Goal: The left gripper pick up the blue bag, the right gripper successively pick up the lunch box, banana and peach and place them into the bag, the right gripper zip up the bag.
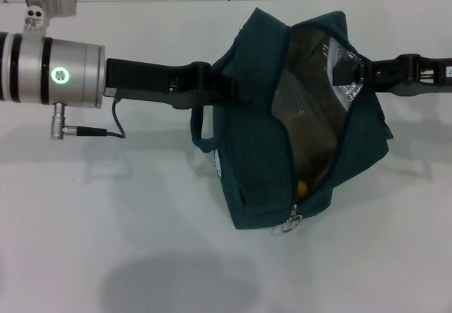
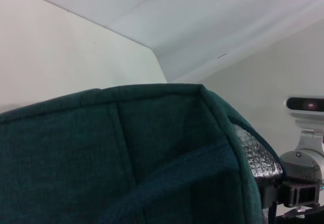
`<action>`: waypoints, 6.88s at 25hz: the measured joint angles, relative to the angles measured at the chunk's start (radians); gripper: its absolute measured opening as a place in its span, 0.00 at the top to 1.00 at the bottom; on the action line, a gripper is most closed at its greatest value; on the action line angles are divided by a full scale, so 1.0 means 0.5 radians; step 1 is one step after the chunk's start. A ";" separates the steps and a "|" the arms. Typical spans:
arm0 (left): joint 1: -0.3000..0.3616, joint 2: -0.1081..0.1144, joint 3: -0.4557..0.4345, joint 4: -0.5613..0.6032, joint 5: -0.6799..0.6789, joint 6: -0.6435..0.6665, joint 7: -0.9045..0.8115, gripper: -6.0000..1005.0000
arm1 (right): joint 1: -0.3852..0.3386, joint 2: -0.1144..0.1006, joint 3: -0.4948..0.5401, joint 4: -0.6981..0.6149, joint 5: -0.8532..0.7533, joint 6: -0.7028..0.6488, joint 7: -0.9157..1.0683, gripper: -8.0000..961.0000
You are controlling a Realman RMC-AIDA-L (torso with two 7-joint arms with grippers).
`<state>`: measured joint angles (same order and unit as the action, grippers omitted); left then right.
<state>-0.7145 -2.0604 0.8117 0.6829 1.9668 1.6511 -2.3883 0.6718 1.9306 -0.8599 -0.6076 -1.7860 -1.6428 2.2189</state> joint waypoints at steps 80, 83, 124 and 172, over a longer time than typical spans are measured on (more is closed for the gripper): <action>0.194 -0.036 -0.040 -0.215 -0.387 -0.038 0.082 0.95 | -0.337 0.194 -0.013 0.970 -0.037 0.179 -2.773 0.09; 0.193 -0.036 -0.040 -0.215 -0.387 -0.033 0.085 0.95 | -0.270 0.194 -0.013 1.020 -0.039 0.197 -2.781 0.09; 0.245 -0.021 -0.040 -0.215 -0.434 -0.029 0.095 0.95 | -0.366 0.193 0.008 1.030 0.160 0.195 -2.837 0.09; 0.226 -0.030 -0.041 -0.216 -0.440 -0.004 0.118 0.95 | -0.083 0.194 -0.137 1.240 0.148 0.276 -2.843 0.09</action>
<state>-0.6013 -2.0755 0.7915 0.5752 1.7471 1.6491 -2.3294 0.6302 2.0278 -0.9282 0.0123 -1.7120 -1.5047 0.7977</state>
